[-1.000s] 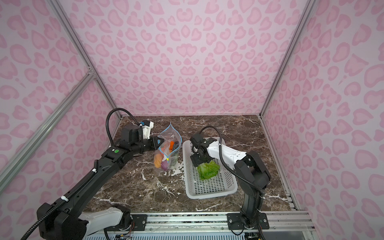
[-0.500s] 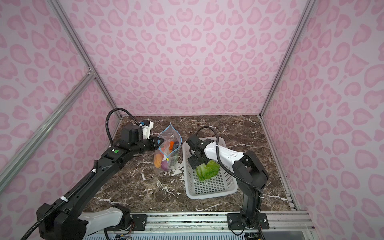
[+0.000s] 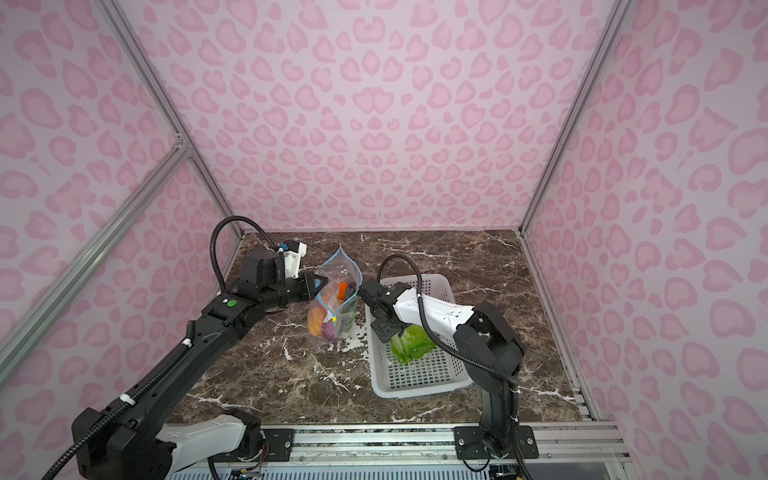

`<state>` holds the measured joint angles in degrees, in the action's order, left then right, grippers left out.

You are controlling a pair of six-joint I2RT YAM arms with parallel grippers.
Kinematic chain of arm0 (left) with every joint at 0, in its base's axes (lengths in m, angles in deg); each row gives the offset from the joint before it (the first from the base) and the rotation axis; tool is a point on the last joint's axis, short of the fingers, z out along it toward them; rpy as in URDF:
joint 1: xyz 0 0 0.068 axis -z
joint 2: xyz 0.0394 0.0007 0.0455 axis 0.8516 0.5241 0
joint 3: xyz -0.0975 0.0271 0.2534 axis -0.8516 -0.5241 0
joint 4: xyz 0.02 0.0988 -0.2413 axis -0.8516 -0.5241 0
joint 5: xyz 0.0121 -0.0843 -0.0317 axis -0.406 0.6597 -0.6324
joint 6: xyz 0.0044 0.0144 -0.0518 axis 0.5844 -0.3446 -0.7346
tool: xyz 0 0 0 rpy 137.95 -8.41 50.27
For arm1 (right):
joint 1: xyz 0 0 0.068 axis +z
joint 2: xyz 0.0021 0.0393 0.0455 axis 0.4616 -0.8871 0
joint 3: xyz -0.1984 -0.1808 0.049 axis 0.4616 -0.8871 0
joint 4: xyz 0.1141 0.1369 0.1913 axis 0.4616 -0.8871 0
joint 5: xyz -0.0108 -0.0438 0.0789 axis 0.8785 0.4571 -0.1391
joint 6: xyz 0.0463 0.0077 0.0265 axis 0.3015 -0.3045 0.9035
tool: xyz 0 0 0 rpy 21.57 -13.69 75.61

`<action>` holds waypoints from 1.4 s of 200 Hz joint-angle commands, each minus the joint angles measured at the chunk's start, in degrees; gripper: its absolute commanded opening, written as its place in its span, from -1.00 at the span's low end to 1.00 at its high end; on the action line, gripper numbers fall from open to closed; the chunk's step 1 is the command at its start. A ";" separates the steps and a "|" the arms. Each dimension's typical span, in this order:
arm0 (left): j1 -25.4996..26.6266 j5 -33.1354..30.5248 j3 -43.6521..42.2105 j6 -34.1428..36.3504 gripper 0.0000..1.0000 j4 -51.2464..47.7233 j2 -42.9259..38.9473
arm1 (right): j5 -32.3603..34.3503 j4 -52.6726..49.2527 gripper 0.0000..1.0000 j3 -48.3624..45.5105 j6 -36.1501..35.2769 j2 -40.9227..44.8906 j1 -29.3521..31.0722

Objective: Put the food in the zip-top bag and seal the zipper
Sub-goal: 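Lower the right gripper around the lettuce top and close on it, then lift the lettuce out of the basket with the right gripper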

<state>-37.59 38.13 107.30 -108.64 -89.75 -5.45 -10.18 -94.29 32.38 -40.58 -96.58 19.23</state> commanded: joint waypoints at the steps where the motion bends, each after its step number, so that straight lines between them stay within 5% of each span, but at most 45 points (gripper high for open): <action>1: -0.05 0.05 0.22 0.13 -0.95 0.74 -0.38 | 1.05 -3.53 0.97 1.16 0.39 0.77 0.73; 68: -0.05 0.16 0.22 0.09 -0.95 0.87 -0.71 | -1.77 -0.85 0.97 -0.79 0.21 2.81 1.61; 193: -0.04 -0.04 0.23 0.15 -0.95 0.72 -0.52 | 8.72 2.65 0.97 -4.58 -0.94 -0.96 3.47; 252: -0.05 -0.39 0.14 0.09 -0.95 0.71 -0.68 | -1.14 7.08 0.28 -8.40 -0.29 3.49 -0.23; 280: -0.04 -0.66 0.11 0.09 -0.95 0.72 -0.89 | -10.06 10.60 0.18 -10.89 0.85 6.23 -3.74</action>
<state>-37.59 37.95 107.30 -108.66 -89.78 -5.87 -9.70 -87.30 23.22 -41.36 -91.80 17.61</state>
